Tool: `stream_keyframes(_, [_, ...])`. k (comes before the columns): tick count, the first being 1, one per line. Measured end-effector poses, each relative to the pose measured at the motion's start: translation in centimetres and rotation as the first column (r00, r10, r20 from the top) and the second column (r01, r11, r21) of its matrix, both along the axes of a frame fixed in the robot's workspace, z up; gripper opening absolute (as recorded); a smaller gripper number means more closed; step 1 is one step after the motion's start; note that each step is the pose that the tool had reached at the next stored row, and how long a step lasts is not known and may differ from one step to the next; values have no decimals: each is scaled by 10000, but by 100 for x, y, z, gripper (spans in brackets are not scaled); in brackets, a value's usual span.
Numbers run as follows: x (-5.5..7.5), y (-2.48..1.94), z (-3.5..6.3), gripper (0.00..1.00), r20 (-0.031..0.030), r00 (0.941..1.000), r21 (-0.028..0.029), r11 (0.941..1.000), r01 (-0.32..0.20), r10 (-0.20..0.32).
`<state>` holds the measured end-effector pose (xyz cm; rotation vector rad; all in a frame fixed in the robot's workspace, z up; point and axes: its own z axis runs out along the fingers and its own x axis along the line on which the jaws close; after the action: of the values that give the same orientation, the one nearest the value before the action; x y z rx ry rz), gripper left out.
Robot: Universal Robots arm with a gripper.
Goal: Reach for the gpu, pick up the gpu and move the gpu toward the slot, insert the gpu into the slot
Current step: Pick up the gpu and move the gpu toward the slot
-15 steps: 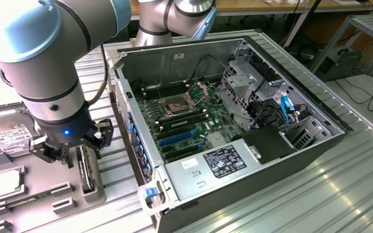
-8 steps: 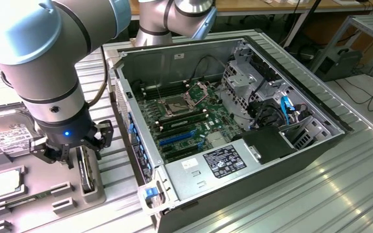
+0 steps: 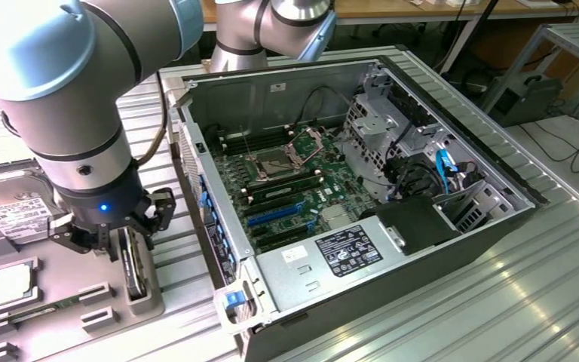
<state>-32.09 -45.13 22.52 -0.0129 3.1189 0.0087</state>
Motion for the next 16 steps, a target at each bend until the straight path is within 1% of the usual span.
stream_keyframes(5, [-17,0,-1,50,-1,10000,-1,10000,44,-44])
stream_keyframes(6, [-30,0,-1,43,0,10000,-1,10000,47,-47])
stream_keyframes(8, [-55,0,-2,43,-1,10000,-1,10000,65,-65])
stream_keyframes(11, [-56,0,-3,43,-1,10000,-3,10000,81,-81])
stream_keyframes(16, [-19,0,-17,43,0,10000,-3,10000,85,-85])
